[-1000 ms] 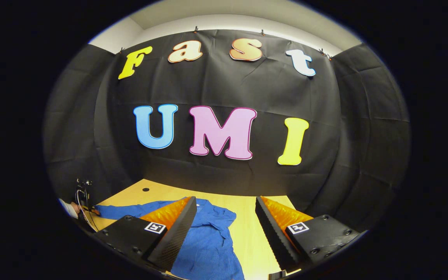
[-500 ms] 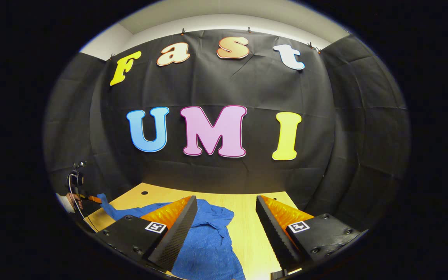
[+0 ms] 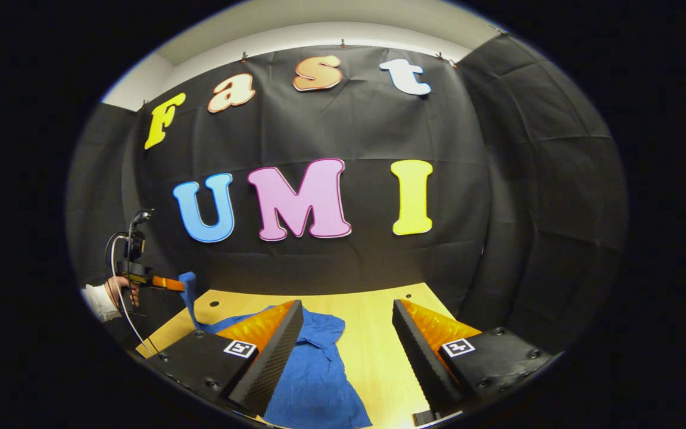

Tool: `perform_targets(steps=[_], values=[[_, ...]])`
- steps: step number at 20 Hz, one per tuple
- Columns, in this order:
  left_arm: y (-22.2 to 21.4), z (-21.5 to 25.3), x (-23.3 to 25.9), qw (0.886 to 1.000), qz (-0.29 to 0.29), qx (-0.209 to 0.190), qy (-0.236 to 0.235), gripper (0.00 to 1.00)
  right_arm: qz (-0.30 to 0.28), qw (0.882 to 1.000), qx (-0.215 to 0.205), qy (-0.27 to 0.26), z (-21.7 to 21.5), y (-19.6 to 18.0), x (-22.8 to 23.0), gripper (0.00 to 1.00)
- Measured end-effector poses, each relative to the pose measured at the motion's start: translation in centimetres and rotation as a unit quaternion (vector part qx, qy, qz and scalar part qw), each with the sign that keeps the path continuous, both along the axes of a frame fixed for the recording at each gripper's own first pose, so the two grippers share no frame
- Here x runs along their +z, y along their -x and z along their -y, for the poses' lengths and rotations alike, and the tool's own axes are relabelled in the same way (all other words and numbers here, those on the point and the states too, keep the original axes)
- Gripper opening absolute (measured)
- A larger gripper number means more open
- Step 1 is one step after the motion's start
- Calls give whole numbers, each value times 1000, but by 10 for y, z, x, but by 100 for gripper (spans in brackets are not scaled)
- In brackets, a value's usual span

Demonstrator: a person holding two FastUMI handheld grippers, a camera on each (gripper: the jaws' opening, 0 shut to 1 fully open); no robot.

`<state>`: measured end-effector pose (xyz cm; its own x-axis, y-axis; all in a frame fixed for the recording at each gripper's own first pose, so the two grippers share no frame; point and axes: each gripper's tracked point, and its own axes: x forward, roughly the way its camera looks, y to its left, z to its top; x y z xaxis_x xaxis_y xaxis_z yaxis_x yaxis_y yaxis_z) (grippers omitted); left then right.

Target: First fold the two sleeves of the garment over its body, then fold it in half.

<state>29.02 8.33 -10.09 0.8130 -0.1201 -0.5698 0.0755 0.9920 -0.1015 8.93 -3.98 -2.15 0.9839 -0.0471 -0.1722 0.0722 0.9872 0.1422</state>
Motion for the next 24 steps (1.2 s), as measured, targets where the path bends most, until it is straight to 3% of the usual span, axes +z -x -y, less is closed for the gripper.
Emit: perform_targets(steps=[3,8,12,15,16,20,23,24], values=[[-40,84,-25,998,-27,-60,-10,2,-12,1000,-20,-10,21,8,-10,96],[-91,170,-84,988,-74,-126,-52,2,-51,997,-51,-26,44,27,-44,97],[-121,193,-140,981,-119,-107,-111,2,-90,995,-48,-22,58,37,-70,97],[-128,218,-159,979,-144,-107,-96,1,-112,992,-47,-17,75,39,-84,100],[-130,224,-166,979,-146,-110,-92,6,-117,992,-48,-18,80,38,-88,97],[-132,264,-165,978,-133,-156,-46,13,-130,990,-43,-30,93,27,-107,97],[-128,266,-145,981,-91,-168,-45,68,-137,990,-28,-27,87,20,-115,97],[-120,261,-137,982,-78,-165,-46,71,-140,990,-20,-26,81,18,-118,97]])
